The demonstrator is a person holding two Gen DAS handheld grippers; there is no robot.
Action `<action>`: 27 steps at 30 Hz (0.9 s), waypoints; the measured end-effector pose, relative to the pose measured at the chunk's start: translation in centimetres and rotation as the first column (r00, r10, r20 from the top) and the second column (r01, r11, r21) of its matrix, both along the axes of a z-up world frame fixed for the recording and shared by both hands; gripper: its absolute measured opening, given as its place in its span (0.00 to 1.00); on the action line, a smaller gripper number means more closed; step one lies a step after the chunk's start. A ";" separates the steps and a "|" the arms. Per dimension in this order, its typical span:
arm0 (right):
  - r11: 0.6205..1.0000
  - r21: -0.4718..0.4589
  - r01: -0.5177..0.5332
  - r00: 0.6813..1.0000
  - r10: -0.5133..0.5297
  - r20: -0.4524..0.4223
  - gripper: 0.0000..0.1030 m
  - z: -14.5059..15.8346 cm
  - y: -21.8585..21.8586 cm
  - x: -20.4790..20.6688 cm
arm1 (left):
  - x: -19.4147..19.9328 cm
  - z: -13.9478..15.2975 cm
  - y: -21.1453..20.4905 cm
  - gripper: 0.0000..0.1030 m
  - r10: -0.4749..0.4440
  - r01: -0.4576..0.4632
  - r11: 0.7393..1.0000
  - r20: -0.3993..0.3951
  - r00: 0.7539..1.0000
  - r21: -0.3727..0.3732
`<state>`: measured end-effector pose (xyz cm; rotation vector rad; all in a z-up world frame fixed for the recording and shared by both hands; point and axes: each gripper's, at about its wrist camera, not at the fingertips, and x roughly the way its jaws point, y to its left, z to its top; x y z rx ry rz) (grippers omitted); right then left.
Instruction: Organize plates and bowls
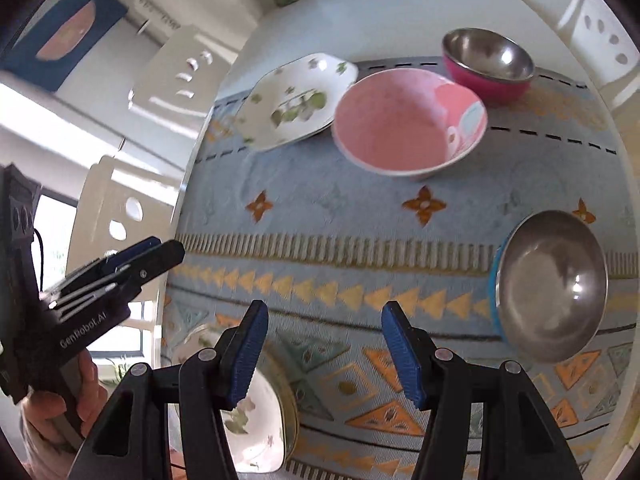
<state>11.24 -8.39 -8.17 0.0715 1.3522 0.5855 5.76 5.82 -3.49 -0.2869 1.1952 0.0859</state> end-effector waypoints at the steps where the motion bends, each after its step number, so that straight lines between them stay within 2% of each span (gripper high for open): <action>1: 1.000 0.015 0.014 1.000 -0.014 -0.009 0.55 0.1 -0.1 0.7 | 0.5 -0.1 0.1 0.38 0.004 -0.004 1.000 0.000 1.000 -0.004; 7: 0.997 0.066 0.034 0.999 -0.031 -0.037 0.55 0.1 1.7 3.8 | 4.4 -1.3 2.6 0.38 0.046 -0.047 0.999 -0.013 0.999 -0.023; 12: 0.986 0.140 0.085 0.991 -0.069 -0.113 0.55 -1.6 5.0 6.3 | 8.5 -3.1 6.1 0.38 0.066 -0.066 0.998 -0.035 0.997 -0.021; 13: 0.984 0.147 0.102 0.988 -0.083 -0.128 0.55 -2.1 5.6 6.8 | 9.3 -3.7 7.1 0.38 0.070 -0.072 0.997 -0.044 0.997 -0.039; 16: 0.975 0.156 0.158 0.978 -0.133 -0.160 0.55 -3.9 7.4 8.2 | 11.2 -5.6 9.3 0.38 0.082 -0.087 0.992 -0.056 0.995 -0.094; 20: 0.959 0.167 0.229 0.962 -0.197 -0.190 0.55 -6.2 9.4 10.3 | 14.2 -8.4 11.8 0.38 0.102 -0.108 0.991 -0.077 0.992 -0.075; 24: 0.941 0.167 0.294 0.945 -0.260 -0.199 0.55 -7.7 10.6 12.2 | 16.4 -9.9 13.7 0.38 0.127 -0.134 0.988 -0.082 0.988 -0.079; 27: 0.923 0.145 0.356 0.926 -0.327 -0.191 0.55 -8.2 11.0 13.4 | 18.0 -10.6 14.6 0.38 0.113 -0.121 0.988 -0.085 0.990 -0.099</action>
